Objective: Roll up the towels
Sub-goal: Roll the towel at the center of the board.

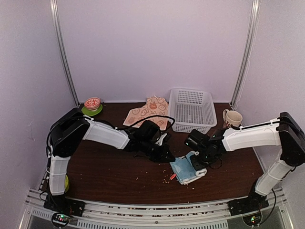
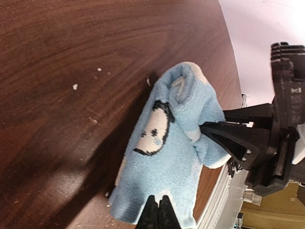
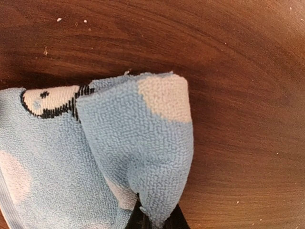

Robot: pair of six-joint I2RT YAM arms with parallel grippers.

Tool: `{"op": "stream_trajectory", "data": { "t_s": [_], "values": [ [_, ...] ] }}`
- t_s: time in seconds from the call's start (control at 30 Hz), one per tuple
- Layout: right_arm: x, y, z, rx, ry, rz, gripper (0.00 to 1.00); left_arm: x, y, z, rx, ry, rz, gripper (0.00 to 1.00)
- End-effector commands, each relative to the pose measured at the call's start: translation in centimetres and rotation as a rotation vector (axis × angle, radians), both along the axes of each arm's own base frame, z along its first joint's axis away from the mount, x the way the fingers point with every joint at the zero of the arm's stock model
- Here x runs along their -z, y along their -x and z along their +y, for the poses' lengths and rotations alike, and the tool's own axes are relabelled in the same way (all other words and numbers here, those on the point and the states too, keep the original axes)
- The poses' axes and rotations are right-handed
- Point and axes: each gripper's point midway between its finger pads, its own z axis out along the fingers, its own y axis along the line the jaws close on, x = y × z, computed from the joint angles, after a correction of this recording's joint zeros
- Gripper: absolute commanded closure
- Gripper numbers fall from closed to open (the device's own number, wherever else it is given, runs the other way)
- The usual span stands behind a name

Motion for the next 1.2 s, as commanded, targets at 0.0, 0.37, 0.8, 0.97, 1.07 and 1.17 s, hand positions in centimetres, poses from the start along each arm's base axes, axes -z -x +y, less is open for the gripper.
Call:
{"op": "stream_trajectory", "data": {
  "t_s": [0.0,0.37,0.8,0.97,1.07,1.17],
  "values": [
    [0.6,0.0,-1.9,0.033,0.128,-0.018,1.0,-3.0,0.3,-1.5,0.029,0.101,-0.03,1.0],
    [0.3,-0.4,-1.2,0.023,0.152,-0.049,1.0,3.8,0.7,-0.3,0.02,-0.128,0.02,1.0],
    [-1.8,-0.6,0.1,-0.011,0.21,-0.184,0.8,7.7,0.6,0.5,-0.016,-0.233,0.079,1.0],
    [-2.2,-0.3,1.3,-0.032,0.196,-0.199,0.77,7.9,0.7,0.7,-0.017,-0.238,0.082,1.0],
    [-2.3,-0.1,2.2,-0.052,0.189,-0.204,0.79,7.9,0.7,0.7,-0.015,-0.238,0.083,1.0],
    [-2.3,-0.1,2.6,-0.063,0.207,-0.208,0.94,7.9,0.7,0.7,-0.016,-0.24,0.083,1.0]
  ]
}}
